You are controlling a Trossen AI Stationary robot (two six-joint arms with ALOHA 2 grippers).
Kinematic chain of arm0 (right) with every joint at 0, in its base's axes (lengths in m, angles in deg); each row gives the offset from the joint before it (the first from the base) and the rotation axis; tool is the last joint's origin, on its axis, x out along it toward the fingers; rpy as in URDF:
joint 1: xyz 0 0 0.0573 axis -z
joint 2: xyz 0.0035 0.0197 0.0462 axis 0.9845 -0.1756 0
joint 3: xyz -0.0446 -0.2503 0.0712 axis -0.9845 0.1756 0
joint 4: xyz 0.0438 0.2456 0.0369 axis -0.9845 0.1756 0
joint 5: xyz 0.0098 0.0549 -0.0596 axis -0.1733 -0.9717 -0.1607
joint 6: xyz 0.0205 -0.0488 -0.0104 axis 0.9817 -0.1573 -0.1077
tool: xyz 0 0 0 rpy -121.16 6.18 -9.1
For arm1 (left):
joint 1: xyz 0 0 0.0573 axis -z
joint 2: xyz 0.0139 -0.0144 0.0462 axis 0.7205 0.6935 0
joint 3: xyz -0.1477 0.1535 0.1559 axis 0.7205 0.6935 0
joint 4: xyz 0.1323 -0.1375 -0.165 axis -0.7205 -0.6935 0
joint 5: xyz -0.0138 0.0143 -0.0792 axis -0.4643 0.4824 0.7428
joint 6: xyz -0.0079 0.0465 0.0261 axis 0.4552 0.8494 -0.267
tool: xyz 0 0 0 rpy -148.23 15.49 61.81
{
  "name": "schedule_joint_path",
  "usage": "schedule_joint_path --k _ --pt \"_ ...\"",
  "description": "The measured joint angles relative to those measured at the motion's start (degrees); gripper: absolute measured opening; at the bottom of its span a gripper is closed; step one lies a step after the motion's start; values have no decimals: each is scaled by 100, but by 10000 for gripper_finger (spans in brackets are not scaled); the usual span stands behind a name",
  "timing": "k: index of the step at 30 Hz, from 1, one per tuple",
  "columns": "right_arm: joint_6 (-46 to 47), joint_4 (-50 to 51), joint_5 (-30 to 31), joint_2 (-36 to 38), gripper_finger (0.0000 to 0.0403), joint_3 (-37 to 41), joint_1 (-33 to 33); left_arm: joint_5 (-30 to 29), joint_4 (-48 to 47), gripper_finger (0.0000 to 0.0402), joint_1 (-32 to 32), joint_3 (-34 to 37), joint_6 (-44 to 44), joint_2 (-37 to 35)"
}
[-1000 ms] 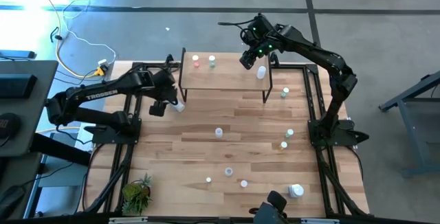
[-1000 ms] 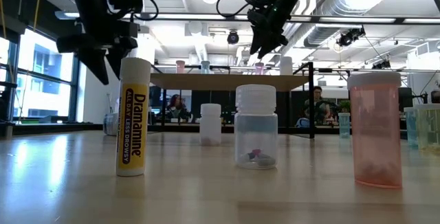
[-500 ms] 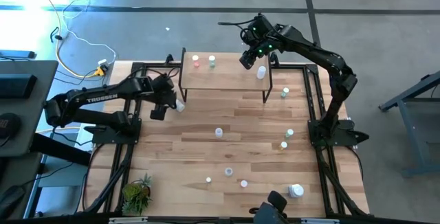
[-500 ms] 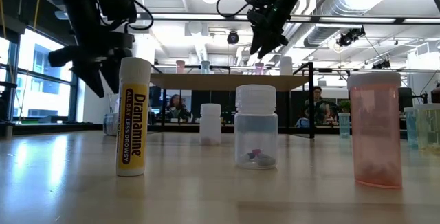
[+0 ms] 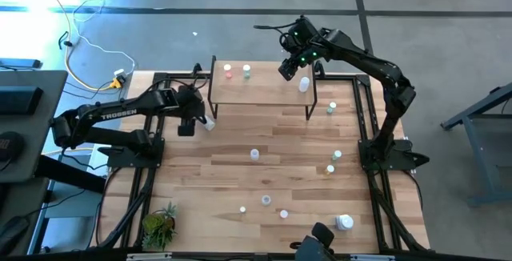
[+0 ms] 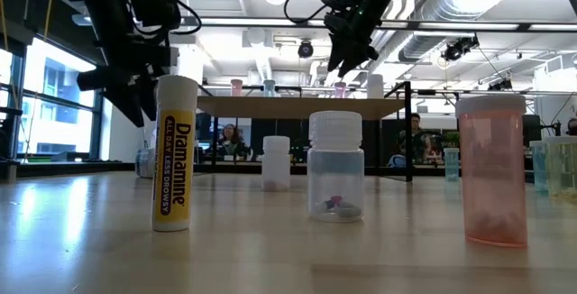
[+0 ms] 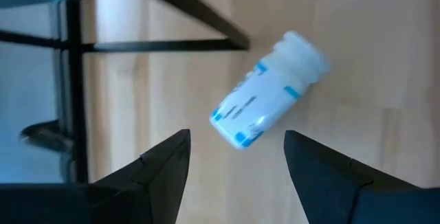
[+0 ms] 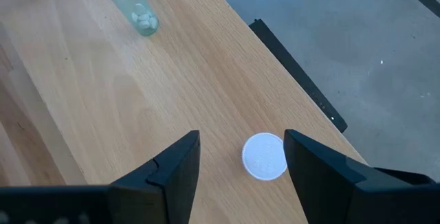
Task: Pick and place medicine bottles onto shelf by color
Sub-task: Put the white pill bottle on the shelf
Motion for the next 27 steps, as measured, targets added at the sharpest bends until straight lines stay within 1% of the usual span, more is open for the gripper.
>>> schedule_joint_path --k 4,9,14,23,27 --pt "-1 0 0 0 202 0 0 -331 31 223 -18 0 -1 0" --pt "-2 0 0 0 202 0 0 -306 17 223 -59 -2 -24 24" --pt "0 2 0 0 202 0 0 -250 -74 225 -59 -2 -98 217" --pt "0 2 0 0 202 0 0 73 -71 230 -48 -2 680 525" --pt "0 2 0 0 202 0 -1 186 186 229 -48 -2 957 560"
